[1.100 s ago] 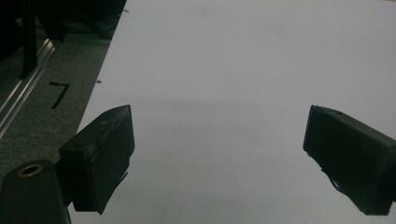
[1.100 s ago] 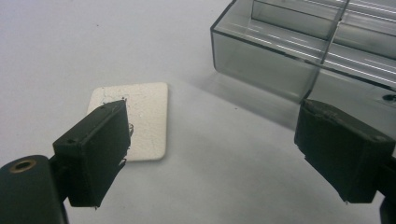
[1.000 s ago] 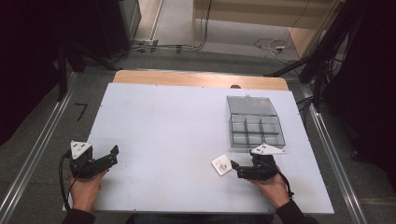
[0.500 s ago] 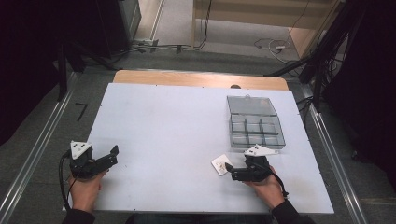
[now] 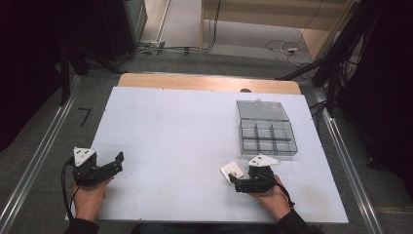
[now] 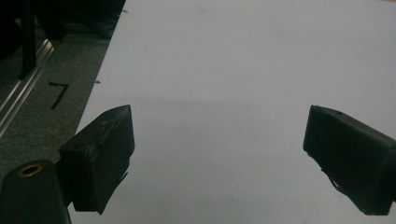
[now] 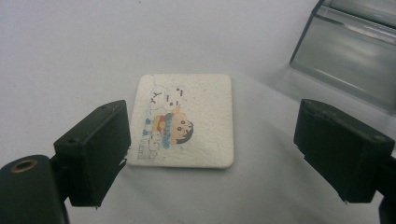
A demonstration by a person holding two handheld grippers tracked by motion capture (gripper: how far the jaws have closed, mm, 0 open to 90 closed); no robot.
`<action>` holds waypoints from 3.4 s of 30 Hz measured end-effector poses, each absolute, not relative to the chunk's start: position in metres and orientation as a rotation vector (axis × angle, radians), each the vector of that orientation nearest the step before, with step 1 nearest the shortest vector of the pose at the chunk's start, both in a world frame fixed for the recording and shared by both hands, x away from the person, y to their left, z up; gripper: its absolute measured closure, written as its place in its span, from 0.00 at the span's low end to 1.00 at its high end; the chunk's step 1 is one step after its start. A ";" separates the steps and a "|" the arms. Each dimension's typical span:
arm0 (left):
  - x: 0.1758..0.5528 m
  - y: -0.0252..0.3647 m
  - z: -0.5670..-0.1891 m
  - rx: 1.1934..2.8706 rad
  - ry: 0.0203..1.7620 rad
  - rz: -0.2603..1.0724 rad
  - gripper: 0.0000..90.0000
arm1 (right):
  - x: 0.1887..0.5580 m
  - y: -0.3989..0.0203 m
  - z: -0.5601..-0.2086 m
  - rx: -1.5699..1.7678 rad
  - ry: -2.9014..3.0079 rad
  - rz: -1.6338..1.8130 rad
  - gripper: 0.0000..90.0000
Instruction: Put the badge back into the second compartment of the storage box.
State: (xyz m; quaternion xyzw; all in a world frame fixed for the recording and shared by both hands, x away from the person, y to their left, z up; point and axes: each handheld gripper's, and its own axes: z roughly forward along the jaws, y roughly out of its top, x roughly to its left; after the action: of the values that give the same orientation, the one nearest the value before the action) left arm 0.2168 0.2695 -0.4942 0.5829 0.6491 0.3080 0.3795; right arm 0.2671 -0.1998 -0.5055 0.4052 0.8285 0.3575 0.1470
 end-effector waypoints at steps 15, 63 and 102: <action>0.217 0.270 -0.494 1.488 1.656 0.786 0.10 | 0.258 -0.185 -0.514 1.127 2.377 1.007 0.14; 0.216 0.271 -0.493 1.483 1.650 0.778 0.10 | 0.257 -0.206 -0.485 1.155 2.301 1.069 0.35; 0.217 0.269 -0.494 1.482 1.653 0.779 0.10 | 0.287 -0.245 -0.459 1.268 2.155 1.106 0.35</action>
State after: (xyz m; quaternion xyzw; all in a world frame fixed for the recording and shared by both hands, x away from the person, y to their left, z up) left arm 0.2167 0.2688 -0.4941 0.5817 0.6485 0.3055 0.3844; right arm 0.2873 -0.2447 -0.4594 0.4542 0.7720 0.3961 0.2021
